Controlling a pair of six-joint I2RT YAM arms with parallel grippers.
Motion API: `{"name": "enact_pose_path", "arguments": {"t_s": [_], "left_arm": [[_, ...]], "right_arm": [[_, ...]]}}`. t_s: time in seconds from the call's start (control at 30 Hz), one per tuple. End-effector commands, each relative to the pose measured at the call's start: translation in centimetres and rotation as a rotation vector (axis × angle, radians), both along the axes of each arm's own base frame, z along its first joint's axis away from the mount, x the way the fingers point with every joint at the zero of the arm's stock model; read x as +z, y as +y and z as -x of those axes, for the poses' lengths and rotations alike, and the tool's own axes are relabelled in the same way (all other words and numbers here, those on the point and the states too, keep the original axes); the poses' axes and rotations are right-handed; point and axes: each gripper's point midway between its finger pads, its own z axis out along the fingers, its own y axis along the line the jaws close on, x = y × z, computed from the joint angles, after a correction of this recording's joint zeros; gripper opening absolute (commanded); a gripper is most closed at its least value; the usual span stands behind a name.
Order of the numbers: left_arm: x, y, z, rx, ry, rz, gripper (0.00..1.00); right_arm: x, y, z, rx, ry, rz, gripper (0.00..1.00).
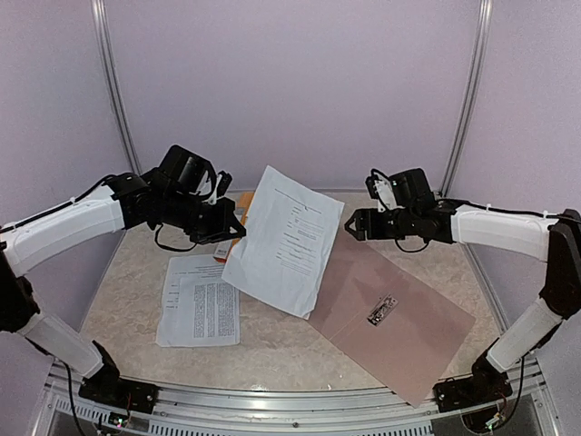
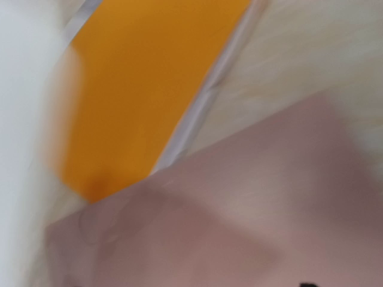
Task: Put the files into the folder
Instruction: Pass from the left arm to the right
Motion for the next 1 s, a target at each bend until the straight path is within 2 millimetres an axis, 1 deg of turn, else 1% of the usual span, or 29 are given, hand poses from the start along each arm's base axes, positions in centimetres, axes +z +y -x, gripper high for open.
{"name": "enact_pose_path", "arguments": {"t_s": [0.0,0.03,0.07,0.1,0.13,0.17,0.2,0.27,0.33,0.4,0.47,0.53,0.57,0.67,0.77,0.8,0.87,0.9,0.97], "left_arm": [[-2.8,-4.7,-2.1,-0.159,0.023,0.02,0.0],[-3.5,-5.5,-2.5,-0.186,0.034,0.018,0.0],[-4.8,-6.3,-2.9,-0.215,0.051,0.003,0.0],[-6.7,-7.0,-3.5,-0.241,0.073,-0.025,0.0],[-7.4,-7.5,-3.9,-0.26,0.078,-0.037,0.0],[-8.6,-8.0,-4.2,-0.281,0.088,-0.054,0.0],[-9.3,-8.3,-4.6,-0.295,0.086,-0.065,0.0],[-11.6,-8.6,-5.1,-0.321,0.109,-0.114,0.0],[-13.1,-8.7,-5.4,-0.344,0.111,-0.162,0.0],[-14.0,-8.5,-5.5,-0.362,0.083,-0.217,0.0],[-14.1,-8.1,-5.4,-0.386,0.037,-0.264,0.0],[-14.0,-7.9,-5.1,-0.417,-0.019,-0.307,0.0],[-13.5,-7.8,-4.8,-0.437,-0.054,-0.319,0.0],[-12.9,-7.9,-3.4,-0.509,-0.132,-0.357,0.0],[-13.1,-7.5,-2.0,-0.552,-0.153,-0.397,0.0],[-12.8,-7.4,-1.7,-0.56,-0.17,-0.403,0.0],[-12.8,-7.3,-0.7,-0.582,-0.192,-0.407,0.0],[-12.4,-7.3,-0.2,-0.603,-0.229,-0.411,0.0],[-12.0,-7.5,0.9,-0.651,-0.287,-0.408,0.0]], "right_arm": [[0.6,-4.5,0.0,-0.098,-0.022,0.074,0.78],[0.7,-5.1,0.0,-0.105,-0.022,0.083,0.79],[0.5,-5.5,0.1,-0.104,-0.018,0.09,0.81],[0.4,-5.7,0.1,-0.098,-0.013,0.093,0.82],[0.1,-6.1,0.2,-0.095,-0.001,0.099,0.82],[-0.3,-6.3,0.3,-0.088,0.011,0.102,0.83],[-0.8,-6.4,0.3,-0.078,0.027,0.099,0.84],[-2.1,-6.4,0.4,-0.045,0.066,0.082,0.86],[-3.5,-6.3,0.5,-0.018,0.101,0.069,0.86],[-4.4,-6.0,0.6,0.006,0.113,0.057,0.87],[-4.9,-5.5,0.7,0.042,0.111,0.045,0.87],[-4.7,-4.8,0.8,0.097,0.086,0.034,0.87],[-4.6,-4.4,0.8,0.13,0.066,0.031,0.87],[-4.0,-3.7,0.9,0.211,0.011,0.036,0.86],[-3.7,-3.1,1.1,0.274,-0.021,0.043,0.86],[-3.8,-3.1,1.2,0.29,-0.03,0.053,0.87],[-3.9,-2.7,1.7,0.35,-0.04,0.057,0.86],[-3.8,-2.4,1.9,0.392,-0.058,0.067,0.86],[-3.8,-1.9,2.3,0.472,-0.088,0.076,0.86]]}}
